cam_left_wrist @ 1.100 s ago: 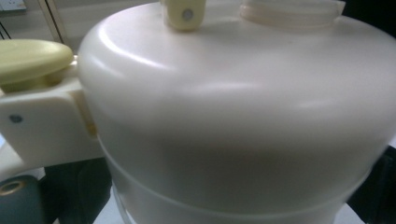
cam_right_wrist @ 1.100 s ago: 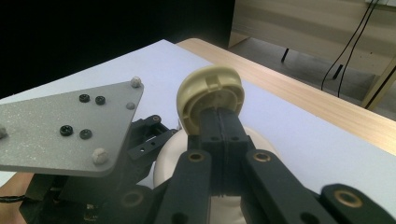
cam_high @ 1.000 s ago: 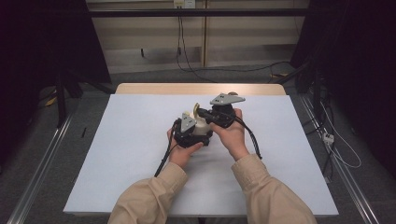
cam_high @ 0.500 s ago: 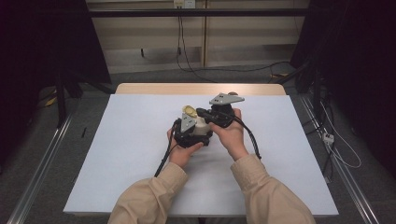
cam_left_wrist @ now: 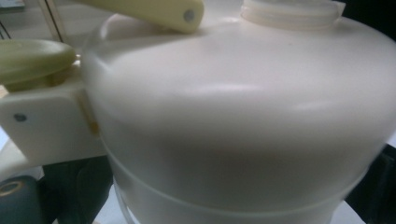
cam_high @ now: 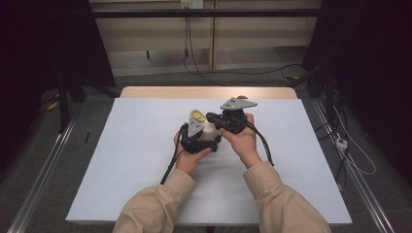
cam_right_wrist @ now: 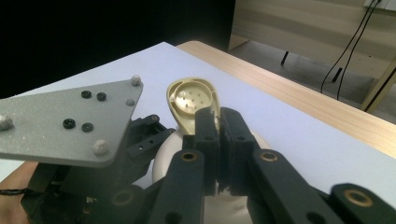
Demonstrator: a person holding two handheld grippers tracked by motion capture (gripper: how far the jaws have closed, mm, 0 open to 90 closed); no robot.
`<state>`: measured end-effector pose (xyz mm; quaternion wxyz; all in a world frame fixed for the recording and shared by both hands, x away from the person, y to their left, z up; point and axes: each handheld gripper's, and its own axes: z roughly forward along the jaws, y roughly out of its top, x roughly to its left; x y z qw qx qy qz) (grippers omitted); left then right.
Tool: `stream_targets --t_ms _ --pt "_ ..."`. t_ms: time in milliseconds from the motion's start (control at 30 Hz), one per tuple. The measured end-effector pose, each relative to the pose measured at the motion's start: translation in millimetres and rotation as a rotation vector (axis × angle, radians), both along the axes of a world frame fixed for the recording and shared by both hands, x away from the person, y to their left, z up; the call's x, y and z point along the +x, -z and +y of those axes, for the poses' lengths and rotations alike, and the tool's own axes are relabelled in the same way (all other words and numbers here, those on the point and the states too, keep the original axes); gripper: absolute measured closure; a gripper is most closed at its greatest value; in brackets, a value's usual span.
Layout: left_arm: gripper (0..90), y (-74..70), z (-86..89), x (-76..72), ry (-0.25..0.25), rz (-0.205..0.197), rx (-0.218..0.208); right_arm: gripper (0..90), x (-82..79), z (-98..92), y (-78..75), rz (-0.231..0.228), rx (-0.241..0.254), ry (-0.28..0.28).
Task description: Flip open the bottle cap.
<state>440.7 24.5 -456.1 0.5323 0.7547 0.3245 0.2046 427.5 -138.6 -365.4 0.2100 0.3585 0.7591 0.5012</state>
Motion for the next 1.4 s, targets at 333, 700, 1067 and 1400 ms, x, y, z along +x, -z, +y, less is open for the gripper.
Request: stream_targets --t_ms 333,700,1067,1400 --pt "4.5 -0.8 2.5 -2.6 0.011 -0.003 0.011 75.7 -5.4 -9.0 -0.3 0.0 0.013 0.017" --pt "4.2 1.6 8.9 -7.0 0.036 0.032 0.043 51.8 -11.4 -15.7 -3.6 -0.011 0.025 0.056" --pt "5.3 -5.5 35.8 -19.1 0.049 0.023 0.03 36.5 -18.5 -23.8 -0.8 -0.008 0.045 0.06" --pt "4.8 -13.7 53.6 -26.7 0.075 0.025 0.004 29.7 -27.3 -29.2 6.5 0.01 0.064 0.065"
